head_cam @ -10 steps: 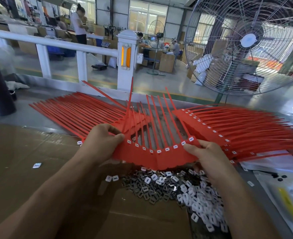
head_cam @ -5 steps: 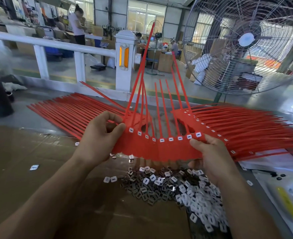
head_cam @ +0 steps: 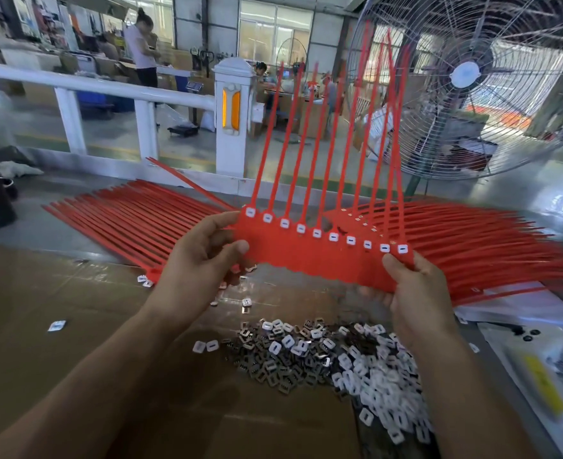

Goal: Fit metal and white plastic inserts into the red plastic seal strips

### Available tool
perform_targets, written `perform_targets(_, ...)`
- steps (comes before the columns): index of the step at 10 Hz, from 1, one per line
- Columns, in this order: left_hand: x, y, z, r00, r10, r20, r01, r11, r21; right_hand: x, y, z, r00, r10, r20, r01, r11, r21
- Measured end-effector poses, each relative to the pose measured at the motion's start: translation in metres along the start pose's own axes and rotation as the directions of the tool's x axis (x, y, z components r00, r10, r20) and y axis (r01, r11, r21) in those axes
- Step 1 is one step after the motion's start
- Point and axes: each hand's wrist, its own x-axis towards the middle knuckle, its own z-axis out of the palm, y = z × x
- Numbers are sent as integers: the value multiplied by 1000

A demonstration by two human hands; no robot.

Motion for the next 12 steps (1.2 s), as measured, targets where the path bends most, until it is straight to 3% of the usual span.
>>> perform_targets(3, -2, -9, 8, 999, -26, 44, 20, 991, 131, 24, -4, -7, 963, 119, -241, -2, 900, 435)
perform_targets(5, -6, -10, 8, 997, -52, 48, 42, 982, 186, 32, -4, -11, 960, 217, -179, -79, 819, 568)
perform_targets(7, -7, -6, 11, 996, -61, 69, 42, 968, 246, 27, -1, -6, 983, 153, -105, -96, 903, 420)
perform_targets(8, -8, -5, 12, 995, -54, 86, 28, 960, 278, 24, 1, -4, 984, 114, -139, -68, 951, 303)
perform_targets(11, -9, -9, 12, 994, -45, 98, 8, 939, 344, 25, 10, -20, 948, 197, -251, -198, 980, 21)
perform_targets(12, -10, -10, 12, 996, -17, 90, -19, 922, 386, 19, 8, -14, 964, 133, -230, -166, 977, -133)
